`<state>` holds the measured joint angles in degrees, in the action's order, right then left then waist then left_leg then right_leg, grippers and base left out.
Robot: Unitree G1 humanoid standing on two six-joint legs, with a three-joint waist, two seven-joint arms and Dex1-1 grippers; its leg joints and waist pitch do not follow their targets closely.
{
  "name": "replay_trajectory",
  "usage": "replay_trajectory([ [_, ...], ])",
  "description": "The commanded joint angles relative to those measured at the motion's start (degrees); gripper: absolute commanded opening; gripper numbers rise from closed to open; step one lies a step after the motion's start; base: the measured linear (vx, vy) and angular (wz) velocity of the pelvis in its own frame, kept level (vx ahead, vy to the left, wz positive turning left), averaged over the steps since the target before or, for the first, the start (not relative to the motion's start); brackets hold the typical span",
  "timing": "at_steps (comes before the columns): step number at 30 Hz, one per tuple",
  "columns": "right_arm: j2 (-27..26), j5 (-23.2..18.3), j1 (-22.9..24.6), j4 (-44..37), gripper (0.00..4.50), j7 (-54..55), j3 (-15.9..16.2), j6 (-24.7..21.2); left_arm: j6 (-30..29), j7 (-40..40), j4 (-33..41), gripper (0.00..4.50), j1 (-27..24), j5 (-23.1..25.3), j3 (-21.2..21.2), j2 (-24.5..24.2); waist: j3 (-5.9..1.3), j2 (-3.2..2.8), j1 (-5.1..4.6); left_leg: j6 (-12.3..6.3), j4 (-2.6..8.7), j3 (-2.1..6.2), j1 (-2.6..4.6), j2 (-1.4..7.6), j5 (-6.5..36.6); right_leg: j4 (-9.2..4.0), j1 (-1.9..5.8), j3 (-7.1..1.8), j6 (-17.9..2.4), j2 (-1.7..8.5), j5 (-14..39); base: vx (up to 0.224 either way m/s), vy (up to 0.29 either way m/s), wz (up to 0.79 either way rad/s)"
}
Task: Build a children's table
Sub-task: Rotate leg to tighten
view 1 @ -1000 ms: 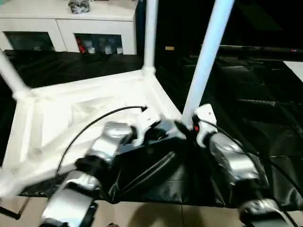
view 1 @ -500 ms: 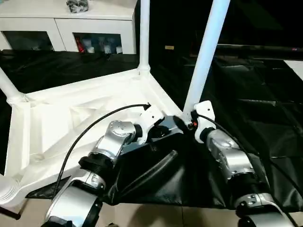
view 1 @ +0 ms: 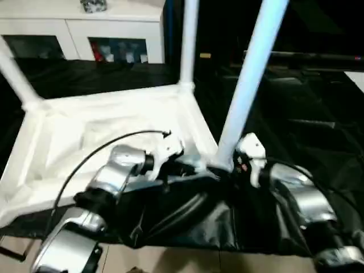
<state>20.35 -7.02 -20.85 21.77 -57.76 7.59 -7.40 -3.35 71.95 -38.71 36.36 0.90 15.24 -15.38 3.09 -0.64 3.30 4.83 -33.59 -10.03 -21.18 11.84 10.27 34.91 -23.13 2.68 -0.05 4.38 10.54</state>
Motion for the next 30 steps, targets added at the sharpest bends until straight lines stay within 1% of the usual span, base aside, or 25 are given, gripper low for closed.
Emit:
replay_trajectory([
  [1, 0.01, -1.46, 1.0, -2.69, 3.36, -4.51, 3.53, -1.85, 0.93, 2.71, 3.48, 0.0, 0.44, -1.82, 1.01, 0.18, -3.57, 0.08, 0.12, -3.73, 3.91, -0.12, 0.62, 1.33, 13.52, -4.43, 2.91, -2.06, -14.43, 3.02, 11.24, 0.0, 0.0, 0.0],
  [3, 0.57, -1.75, 1.35, -3.74, 3.08, -5.75, 4.09, -2.35, 0.92, 3.76, 3.77, 0.0, 0.27, -1.9, 1.24, -0.54, -3.56, 0.09, 0.26, -3.47, 3.99, -0.1, 0.59, 1.31, 13.62, -4.36, 2.93, -2.02, -14.41, 2.97, 11.44, 0.0, 0.0, 0.0],
  [4, 0.84, -1.77, 1.51, -4.15, 3.0, -6.34, 4.43, -2.56, 0.77, 4.29, 3.78, 0.0, 0.22, -1.95, 1.35, -0.83, -3.54, 0.04, 0.27, -3.14, 4.0, -0.11, 0.67, 1.36, 14.15, -4.45, 2.78, -2.02, -14.26, 3.01, 12.15, 0.0, 0.0, 0.0],
  [7, 1.35, -1.51, 1.8, -4.81, 2.81, -7.18, 5.17, -2.79, 0.41, 5.43, 4.24, 0.0, -0.02, -1.94, 1.61, -1.53, -3.55, 0.15, 0.33, -2.83, 4.02, -0.07, 0.67, 1.27, 14.01, -4.49, 2.83, -2.05, -13.96, 3.01, 12.45, 0.0, 0.0, 0.0],
  [8, 1.46, -1.41, 1.9, -5.0, 2.71, -7.33, 5.31, -2.83, 0.31, 5.59, 4.5, 0.0, -0.15, -1.98, 1.55, -1.66, -3.55, 0.26, 0.3, -2.85, 4.01, -0.08, 0.56, 1.24, 13.79, -4.45, 2.85, -2.05, -13.89, 3.02, 12.33, 0.0, 0.0, 0.0],
  [9, 1.52, -1.3, 1.99, -5.06, 2.65, -7.51, 5.48, -2.69, 0.2, 5.76, 4.69, 0.0, -0.25, -2.01, 1.52, -1.79, -3.59, 0.22, 0.35, -2.83, 3.99, -0.04, 0.56, 1.23, 13.61, -4.41, 2.88, -2.04, -13.86, 3.05, 12.24, 0.0, 0.0, 0.0],
  [10, 1.59, -1.26, 2.12, -5.27, 2.6, -7.7, 5.54, -2.73, 0.08, 5.91, 4.87, 0.0, -0.35, -2.11, 1.53, -1.9, -3.61, 0.31, 0.3, -2.84, 3.99, -0.04, 0.52, 1.24, 13.32, -4.39, 2.9, -2.04, -13.85, 3.06, 12.0, 0.0, 0.0, 0.0],
  [14, 1.81, -0.83, 2.54, -5.7, 2.52, -8.13, 6.27, -2.68, -0.11, 5.88, 5.31, 0.0, -0.7, -2.32, 1.75, -2.09, -3.61, 0.29, 0.29, -2.99, 3.93, -0.04, 0.47, 1.19, 12.58, -4.35, 2.92, -2.04, -13.74, 3.02, 11.56, 0.0, 0.0, 0.0],
  [15, 1.76, -0.86, 2.74, -5.91, 2.52, -7.97, 6.38, -2.79, -0.14, 5.16, 5.3, 0.0, -0.76, -2.29, 1.63, -1.77, -3.61, 0.38, 0.26, -3.02, 3.96, -0.05, 0.48, 1.22, 12.64, -4.36, 2.91, -2.04, -13.7, 3.03, 11.64, 0.0, 0.0, 0.0],
  [18, 1.09, -0.85, 3.11, -6.01, 2.51, -6.34, 6.07, -2.75, 0.34, 2.51, 4.77, 0.0, -0.62, -1.7, 1.23, -0.8, -3.63, 0.33, 0.3, -3.06, 3.92, -0.07, 0.54, 1.21, 12.61, -4.37, 2.86, -2.05, -13.72, 3.0, 11.59, 0.0, 0.0, 0.0],
  [19, 0.59, -0.79, 3.12, -5.75, 2.51, -5.32, 5.74, -2.6, 0.43, 1.16, 4.3, 0.0, -0.4, -1.46, 0.97, -0.29, -3.54, 0.34, 0.32, -2.87, 3.97, -0.08, 0.63, 1.23, 13.35, -4.5, 2.74, -2.05, -13.55, 3.02, 12.72, 0.0, 0.0, 0.0],
  [20, -3.36, -0.08, 1.76, -2.29, 2.51, 3.54, 2.78, -3.57, 0.65, -5.61, 1.95, 0.0, 0.96, -0.3, -0.16, 2.29, -3.41, 0.35, 0.28, -2.57, 3.99, -0.12, 0.71, 1.17, 13.91, -4.67, 2.58, -2.07, -13.27, 3.01, 14.07, 0.0, 0.0, 0.0],
  [21, -3.36, -0.08, 1.76, -2.29, 2.51, 3.54, 2.78, -3.57, 0.65, -5.61, 1.95, 0.0, 0.96, -0.3, -0.16, 2.29, -3.34, 0.28, 0.21, -2.17, 3.98, -0.18, 0.79, 1.14, 14.31, -4.8, 2.33, -2.13, -13.18, 3.02, 14.96, 0.0, 0.0, 0.0],
  [22, -4.18, 0.28, 1.35, -1.33, 2.51, 5.67, 2.2, -3.61, 0.76, -6.85, 1.59, 0.0, 1.2, -0.11, -0.32, 2.81, -3.32, 0.35, 0.02, -1.81, 4.02, -0.13, 0.84, 1.02, 15.1, -4.94, 2.33, -2.05, -12.96, 3.05, 16.45, 0.0, 0.0, 0.0],
  [23, -6.61, 1.43, 0.02, 1.79, 2.5, 12.52, 0.4, -3.85, 0.34, -10.33, 0.62, 0.0, 1.87, 0.35, -0.75, 4.37, -3.28, 0.49, -0.21, -0.87, 4.15, 0.08, 0.75, 0.89, 15.92, -5.2, 2.38, -1.97, -11.24, 3.16, 20.64, 0.0, 0.0, 0.0],
  [24, -7.15, 1.73, -0.28, 2.52, 2.42, 14.21, -0.01, -3.89, 0.11, -11.11, 0.48, 0.0, 1.99, 0.43, -0.83, 4.75, -3.19, 0.4, -0.32, -0.46, 4.22, 0.15, 0.75, 0.86, 16.18, -5.34, 2.26, -1.94, -10.78, 3.17, 21.93, 0.0, 0.0, 0.0],
  [25, -8.47, 1.95, -0.84, 3.92, 2.38, 17.46, -0.93, -3.85, -0.33, -13.09, -0.09, 0.0, 2.4, 0.76, -0.93, 5.75, -3.27, 0.58, -0.37, -0.28, 4.25, 0.26, 0.77, 0.82, 16.51, -5.53, 2.4, -1.85, -9.83, 3.19, 23.52, 0.0, 0.0, 0.0],
  [26, -10.48, 1.98, -1.47, 5.56, 2.32, 21.79, -2.23, -4.01, -0.94, -16.11, -0.9, 0.0, 2.98, 1.27, -1.04, 7.35, -3.17, 0.53, -0.58, -0.18, 4.26, 0.2, 0.75, 0.81, 16.75, -5.66, 2.14, -1.99, -9.42, 3.15, 23.89, 0.0, 0.0, 0.0],
  [27, -10.48, 1.98, -1.47, 5.56, 2.23, 21.79, -2.23, -4.01, -0.94, -16.11, -0.9, 0.0, 2.98, 1.27, -1.04, 7.35, -3.25, 0.51, -0.63, -0.1, 4.28, 0.29, 0.76, 0.82, 16.78, -5.63, 2.22, -1.94, -9.27, 3.19, 23.95, 0.0, 0.0, 0.0],
  [28, -11.69, 2.26, -1.88, 6.52, 2.14, 24.33, -2.65, -4.15, -1.4, -18.35, -1.47, 0.0, 3.36, 1.52, -1.22, 8.54, -3.3, 0.58, -0.64, -0.35, 4.25, 0.26, 0.67, 0.78, 16.23, -5.65, 2.32, -1.95, -9.11, 3.07, 23.04, 0.0, 0.0, 0.0],
  [29, -13.5, 3.03, -2.47, 7.77, 2.09, 27.7, -2.72, -3.82, -2.03, -21.0, -2.07, 0.0, 3.7, 1.76, -1.28, 10.36, -3.27, 0.51, -0.76, -0.61, 4.19, 0.16, 0.6, 0.7, 15.92, -5.69, 2.22, -2.02, -9.16, 3.01, 22.21, 0.0, 0.0, 0.0],
  [30, -14.63, 3.66, -2.92, 8.54, 2.09, 29.78, -2.89, -3.77, -2.08, -22.19, -2.47, 0.0, 3.85, 1.96, -1.23, 11.28, -3.29, 0.57, -0.85, -0.61, 4.2, 0.16, 0.5, 0.64, 15.81, -5.63, 2.3, -1.98, -9.14, 2.99, 22.18, 0.0, 0.0, 0.0],
])
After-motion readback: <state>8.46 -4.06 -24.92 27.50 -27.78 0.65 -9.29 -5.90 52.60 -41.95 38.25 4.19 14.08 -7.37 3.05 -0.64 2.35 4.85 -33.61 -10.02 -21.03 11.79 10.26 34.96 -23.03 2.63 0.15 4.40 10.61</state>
